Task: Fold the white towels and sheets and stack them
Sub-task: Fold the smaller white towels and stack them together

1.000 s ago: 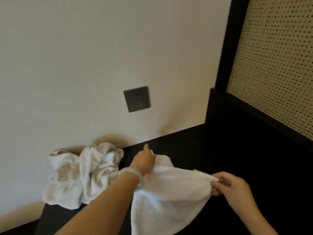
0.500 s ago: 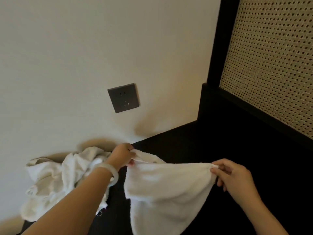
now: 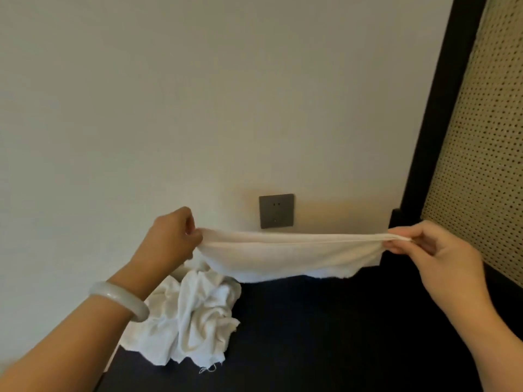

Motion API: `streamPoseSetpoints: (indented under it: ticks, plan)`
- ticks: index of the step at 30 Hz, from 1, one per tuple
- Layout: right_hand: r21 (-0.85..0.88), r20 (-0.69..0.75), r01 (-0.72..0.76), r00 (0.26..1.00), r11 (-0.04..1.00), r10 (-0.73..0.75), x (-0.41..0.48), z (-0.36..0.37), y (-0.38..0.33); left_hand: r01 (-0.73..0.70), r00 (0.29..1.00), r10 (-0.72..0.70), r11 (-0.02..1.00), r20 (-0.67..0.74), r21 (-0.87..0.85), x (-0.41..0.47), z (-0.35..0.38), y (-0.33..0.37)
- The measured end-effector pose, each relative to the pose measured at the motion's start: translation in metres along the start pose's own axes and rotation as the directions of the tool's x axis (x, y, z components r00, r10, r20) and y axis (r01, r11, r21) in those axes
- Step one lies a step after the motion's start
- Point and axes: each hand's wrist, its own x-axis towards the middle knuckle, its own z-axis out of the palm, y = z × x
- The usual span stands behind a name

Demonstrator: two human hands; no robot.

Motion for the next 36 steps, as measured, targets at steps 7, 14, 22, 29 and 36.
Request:
streamPoseSetpoints:
  ticks: [7,14,22,29,36]
  plan:
    - [0.039,0.031,0.025,0.999,0.999,-0.026,0.002,0.002,0.004,0.032,0.986,-0.089,0.933,-0.142,-0.358,-0.028,-0.024,-0.013]
    - [-0.302,0.388,-0.087,0.898,0.949,0.206,0.015,0.015,0.023,0.309,0.919,-0.262,0.943,0.295,-0.127,-0.027,-0.025,-0.016]
    - [-0.067,0.340,-0.199,0.917,0.978,0.210,0.033,0.013,0.025,0.409,0.910,-0.288,0.740,0.297,-0.534,-0.011,-0.033,-0.011]
    - [0.079,0.141,-0.015,0.990,0.997,0.003,0.068,-0.026,-0.012,0.242,0.970,-0.146,0.605,0.193,-0.759,0.002,-0.058,0.016]
    - [-0.113,0.273,-0.402,0.867,0.909,0.417,-0.019,-0.010,0.079,0.351,0.906,-0.236,0.884,0.352,-0.310,-0.072,0.053,-0.043]
